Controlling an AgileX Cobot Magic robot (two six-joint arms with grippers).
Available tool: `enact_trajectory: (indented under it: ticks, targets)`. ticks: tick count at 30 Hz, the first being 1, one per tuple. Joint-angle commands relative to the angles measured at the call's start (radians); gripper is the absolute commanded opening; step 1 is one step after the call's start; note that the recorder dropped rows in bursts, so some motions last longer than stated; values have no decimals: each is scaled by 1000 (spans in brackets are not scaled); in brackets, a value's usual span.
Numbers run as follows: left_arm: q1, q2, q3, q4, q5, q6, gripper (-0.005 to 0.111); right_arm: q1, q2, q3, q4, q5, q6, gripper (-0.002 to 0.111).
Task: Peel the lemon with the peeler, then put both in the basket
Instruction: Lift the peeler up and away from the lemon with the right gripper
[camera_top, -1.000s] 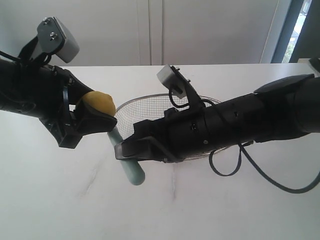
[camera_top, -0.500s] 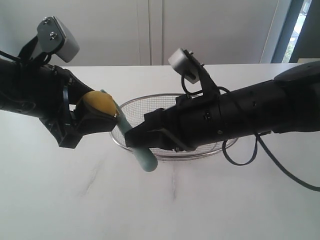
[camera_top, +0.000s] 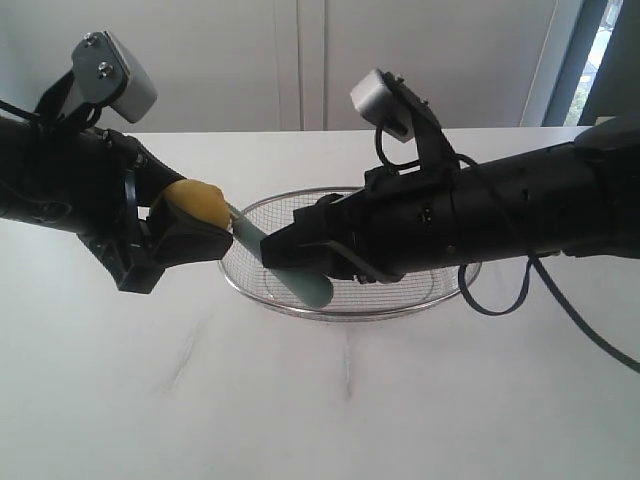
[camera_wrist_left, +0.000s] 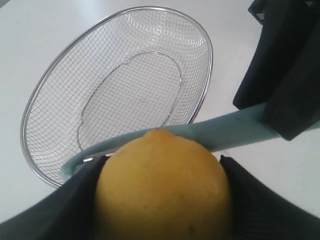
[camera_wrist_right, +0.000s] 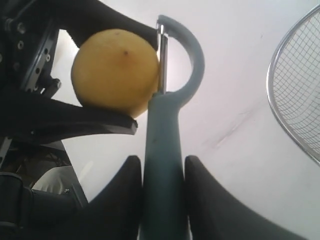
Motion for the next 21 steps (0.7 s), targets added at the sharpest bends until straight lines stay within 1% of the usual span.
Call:
enact_trajectory:
  ticks: [1,5,13,21]
  targets:
    - [-3,-3,-2,-15,19,-1,0,-7,-12,0,-13,-58,30,0]
    - [-3,-3,-2,-15,19,-1,0,-7,-12,0,-23,-90,47,0]
    - [-3,-3,-2,-15,19,-3,0,-7,-26,0,-23,-64,47,0]
    - [-3,-3,-2,-15,19,-3,0,-7,-91,0,-23,-69,47,0]
